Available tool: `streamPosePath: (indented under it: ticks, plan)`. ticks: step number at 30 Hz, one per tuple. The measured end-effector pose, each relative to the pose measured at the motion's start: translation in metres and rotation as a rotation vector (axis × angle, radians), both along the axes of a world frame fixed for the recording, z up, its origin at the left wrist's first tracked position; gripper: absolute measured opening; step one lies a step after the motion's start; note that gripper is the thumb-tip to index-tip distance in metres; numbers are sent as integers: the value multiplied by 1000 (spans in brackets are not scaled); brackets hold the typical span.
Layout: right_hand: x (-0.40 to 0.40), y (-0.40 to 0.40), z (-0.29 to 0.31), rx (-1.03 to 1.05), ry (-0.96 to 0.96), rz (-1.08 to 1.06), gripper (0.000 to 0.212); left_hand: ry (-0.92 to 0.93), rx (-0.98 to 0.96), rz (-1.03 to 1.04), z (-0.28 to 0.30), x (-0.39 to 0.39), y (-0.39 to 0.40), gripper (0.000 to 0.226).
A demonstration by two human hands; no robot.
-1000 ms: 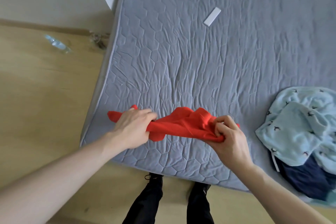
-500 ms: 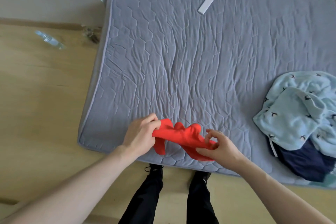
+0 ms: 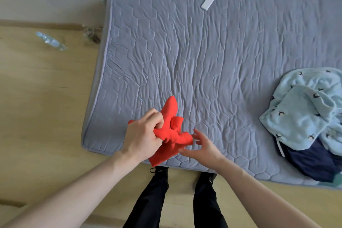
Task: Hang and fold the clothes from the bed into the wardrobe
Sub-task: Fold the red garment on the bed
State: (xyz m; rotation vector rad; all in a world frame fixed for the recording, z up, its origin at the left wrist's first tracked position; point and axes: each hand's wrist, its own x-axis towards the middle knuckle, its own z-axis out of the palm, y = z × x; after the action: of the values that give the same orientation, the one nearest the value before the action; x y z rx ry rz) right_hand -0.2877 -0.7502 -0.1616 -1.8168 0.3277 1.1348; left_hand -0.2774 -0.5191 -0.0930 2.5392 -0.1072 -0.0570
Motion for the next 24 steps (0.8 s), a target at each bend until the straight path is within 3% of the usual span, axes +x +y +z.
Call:
streamPosePath:
  ticks: [2, 5, 8, 10, 13, 17, 19, 22, 24]
  plan:
    - [2, 13, -5, 29, -41, 23, 66, -15, -20, 56, 7, 9, 2, 29]
    - [11, 26, 6, 37, -220, -161, 9, 37, -7, 162, 15, 25, 10, 35]
    - [36, 11, 31, 6, -446, -470, 21, 73, 132, 200, 11, 45, 32, 39]
    - [54, -4, 55, 20, -565, -523, 20, 38, 235, 118, 1, 54, 49, 31]
    - [80, -12, 92, 89, -677, -403, 17, 97, 380, -12, -13, 60, 56, 17]
    - [108, -18, 126, 59, -781, -202, 29, 387, 454, -45, -23, 66, 54, 39]
    - [114, -23, 134, 3, -841, -138, 39, 638, 259, -18, -24, 72, 58, 48]
    - [109, -28, 140, 0, -823, -68, 40, 1040, -348, 55, -24, 72, 54, 56]
    - [100, -30, 140, 5, -785, -49, 42, 1083, -405, 80, -30, 63, 49, 61]
